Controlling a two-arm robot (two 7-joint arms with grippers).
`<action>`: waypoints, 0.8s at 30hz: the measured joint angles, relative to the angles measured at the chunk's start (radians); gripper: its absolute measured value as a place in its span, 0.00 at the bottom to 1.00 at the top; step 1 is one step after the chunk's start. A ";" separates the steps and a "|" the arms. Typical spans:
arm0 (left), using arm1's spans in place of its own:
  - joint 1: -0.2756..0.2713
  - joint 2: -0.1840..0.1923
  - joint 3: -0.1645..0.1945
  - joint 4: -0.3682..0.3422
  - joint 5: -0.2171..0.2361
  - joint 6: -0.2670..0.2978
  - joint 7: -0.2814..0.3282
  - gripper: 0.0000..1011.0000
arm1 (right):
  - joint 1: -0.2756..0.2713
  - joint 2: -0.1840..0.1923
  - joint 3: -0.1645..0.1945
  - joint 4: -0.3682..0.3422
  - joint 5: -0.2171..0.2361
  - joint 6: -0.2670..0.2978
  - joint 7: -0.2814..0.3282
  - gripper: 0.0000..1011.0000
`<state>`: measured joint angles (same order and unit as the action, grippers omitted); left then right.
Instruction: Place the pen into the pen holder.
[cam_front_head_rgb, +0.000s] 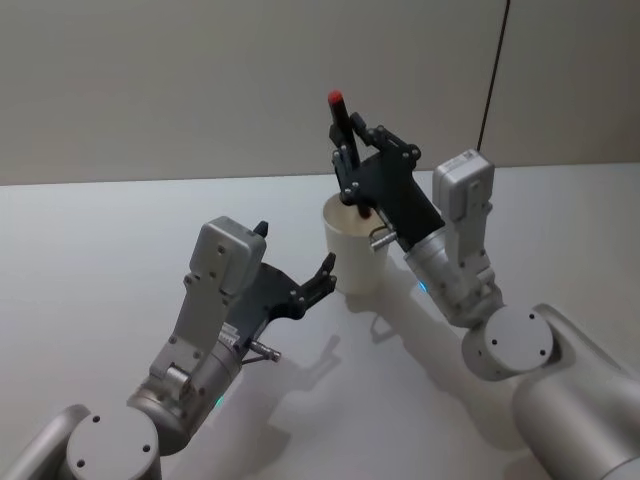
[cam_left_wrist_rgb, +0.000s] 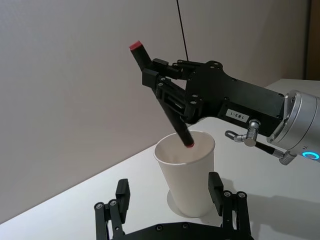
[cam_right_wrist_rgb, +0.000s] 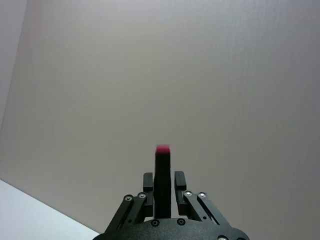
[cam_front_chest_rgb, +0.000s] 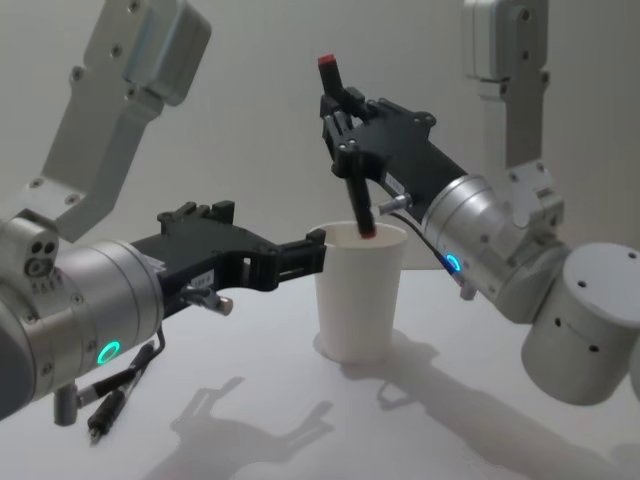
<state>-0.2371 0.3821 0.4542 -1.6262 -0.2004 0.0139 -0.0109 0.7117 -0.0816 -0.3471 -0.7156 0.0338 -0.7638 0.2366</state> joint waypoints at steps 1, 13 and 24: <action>0.000 0.000 0.000 0.000 0.000 0.000 0.000 0.99 | -0.003 0.001 0.001 -0.004 -0.001 0.004 0.000 0.23; 0.000 0.000 0.000 0.000 0.000 0.000 0.000 0.99 | -0.015 0.005 0.004 -0.020 -0.008 0.017 -0.001 0.61; 0.000 0.000 0.000 0.000 0.000 0.000 0.000 0.99 | -0.027 0.008 0.005 -0.042 -0.015 0.029 -0.002 0.93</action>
<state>-0.2371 0.3821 0.4542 -1.6262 -0.2004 0.0139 -0.0109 0.6851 -0.0734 -0.3423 -0.7581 0.0187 -0.7350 0.2349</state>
